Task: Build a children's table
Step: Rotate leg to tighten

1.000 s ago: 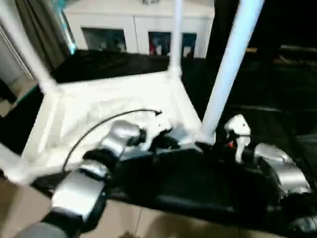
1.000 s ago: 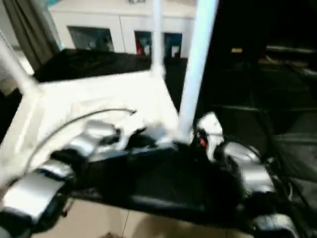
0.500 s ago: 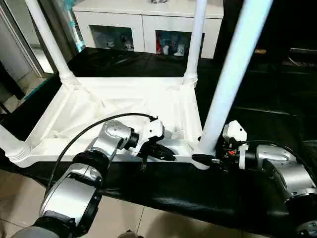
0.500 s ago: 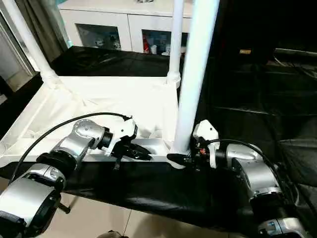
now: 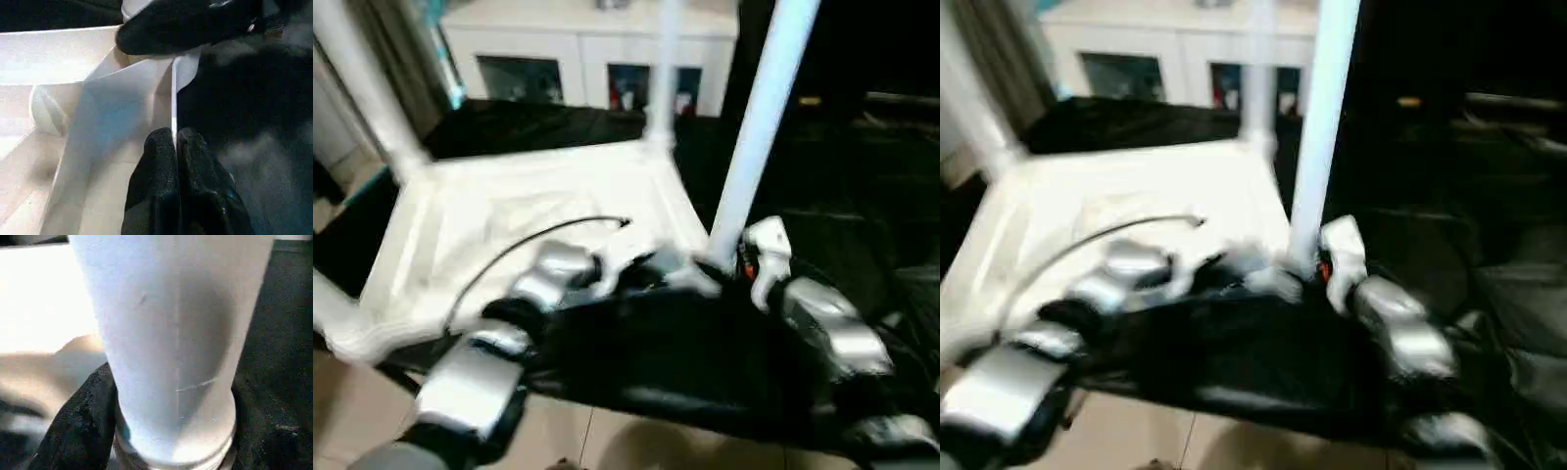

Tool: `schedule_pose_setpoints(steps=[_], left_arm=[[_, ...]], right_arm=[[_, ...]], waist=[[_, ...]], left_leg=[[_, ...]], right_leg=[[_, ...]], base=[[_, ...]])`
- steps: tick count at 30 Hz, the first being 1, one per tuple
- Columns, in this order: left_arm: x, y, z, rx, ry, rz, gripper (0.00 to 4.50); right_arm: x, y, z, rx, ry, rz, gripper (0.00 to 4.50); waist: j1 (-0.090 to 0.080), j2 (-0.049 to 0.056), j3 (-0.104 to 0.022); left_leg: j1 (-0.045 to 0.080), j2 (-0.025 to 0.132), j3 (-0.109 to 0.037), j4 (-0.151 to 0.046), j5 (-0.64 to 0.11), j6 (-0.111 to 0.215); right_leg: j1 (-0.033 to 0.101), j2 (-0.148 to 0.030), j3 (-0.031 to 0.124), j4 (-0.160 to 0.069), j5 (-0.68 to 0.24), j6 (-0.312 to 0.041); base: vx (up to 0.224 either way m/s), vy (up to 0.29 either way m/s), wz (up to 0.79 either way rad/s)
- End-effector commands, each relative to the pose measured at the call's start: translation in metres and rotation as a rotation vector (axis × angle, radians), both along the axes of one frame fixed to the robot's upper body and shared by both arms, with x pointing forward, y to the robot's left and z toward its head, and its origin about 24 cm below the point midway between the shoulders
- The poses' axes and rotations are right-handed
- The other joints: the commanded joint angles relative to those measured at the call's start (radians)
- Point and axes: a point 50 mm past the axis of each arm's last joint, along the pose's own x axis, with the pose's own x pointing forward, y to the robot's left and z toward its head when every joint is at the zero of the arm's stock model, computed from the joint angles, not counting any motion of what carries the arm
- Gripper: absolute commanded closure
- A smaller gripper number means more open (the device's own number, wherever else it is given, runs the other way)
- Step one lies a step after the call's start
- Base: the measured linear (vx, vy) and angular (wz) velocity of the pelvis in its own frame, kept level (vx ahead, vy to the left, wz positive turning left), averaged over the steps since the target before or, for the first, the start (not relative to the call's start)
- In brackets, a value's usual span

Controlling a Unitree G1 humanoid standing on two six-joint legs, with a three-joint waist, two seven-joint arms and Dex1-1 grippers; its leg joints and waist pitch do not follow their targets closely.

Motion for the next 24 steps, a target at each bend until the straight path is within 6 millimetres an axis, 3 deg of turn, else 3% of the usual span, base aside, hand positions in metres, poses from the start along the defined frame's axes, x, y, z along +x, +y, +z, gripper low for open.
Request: schedule_pose_setpoints(steps=[1,4,5,6,10,13,20,24], left_arm=[[0.005,-0.017,0.010,-0.056,-0.044,0.091,4.50],[0.003,-0.029,0.011,-0.064,-0.052,0.110,4.50],[0.000,-0.036,0.011,-0.072,-0.053,0.083,4.50],[0.000,-0.037,0.011,-0.072,-0.053,0.072,4.50],[-0.002,-0.032,0.009,-0.065,-0.045,0.024,4.50],[-0.002,-0.023,0.007,-0.045,-0.043,-0.022,4.50],[-0.009,0.009,0.005,-0.037,0.010,-0.234,4.50],[-0.013,0.026,0.004,-0.039,0.058,-0.325,4.50]], right_arm=[[-0.008,0.002,-0.032,-0.017,0.145,-0.143,1.79],[-0.005,0.016,-0.032,-0.020,0.124,-0.140,1.79],[-0.003,0.025,-0.027,-0.021,0.081,-0.106,1.24],[-0.002,0.028,-0.024,-0.016,0.063,-0.088,1.24],[0.000,0.028,-0.014,0.001,0.003,-0.011,1.00],[-0.001,0.024,-0.005,-0.001,-0.045,0.119,0.88],[-0.025,0.000,0.009,-0.052,-0.058,0.515,0.88],[-0.035,-0.013,0.015,-0.053,-0.030,0.624,0.88]], waist=[[-0.005,-0.015,-0.065],[-0.005,-0.015,-0.066],[-0.005,-0.016,-0.064],[-0.004,-0.010,-0.065],[-0.002,-0.015,-0.066],[-0.001,-0.016,-0.067],[0.011,-0.022,-0.066],[0.013,-0.018,-0.070]], left_leg=[[0.011,0.067,-0.040,-0.067,-0.125,0.070],[0.009,0.066,-0.039,-0.065,-0.116,0.084],[0.010,0.065,-0.039,-0.065,-0.125,0.090],[0.011,0.064,-0.039,-0.065,-0.127,0.096],[0.008,0.066,-0.039,-0.064,-0.118,0.117],[0.005,0.066,-0.039,-0.062,-0.105,0.136],[-0.001,0.067,-0.039,-0.058,-0.087,0.174],[-0.001,0.072,-0.039,-0.056,-0.086,0.184]], right_leg=[[0.054,-0.111,0.069,-0.088,-0.240,-0.154],[0.055,-0.111,0.068,-0.087,-0.216,-0.160],[0.055,-0.111,0.068,-0.089,-0.223,-0.158],[0.056,-0.111,0.068,-0.088,-0.226,-0.156],[0.059,-0.112,0.068,-0.086,-0.217,-0.151],[0.061,-0.110,0.067,-0.082,-0.187,-0.155],[0.065,-0.104,0.061,-0.084,-0.213,-0.121],[0.059,-0.106,0.063,-0.076,-0.182,-0.143]], base=[[0.000,0.000,0.00],[0.000,0.000,0.00],[0.000,0.000,0.00],[0.000,0.000,0.00],[0.000,0.000,0.00],[0.000,0.000,0.00],[0.000,0.000,0.00],[0.000,0.000,0.00]])
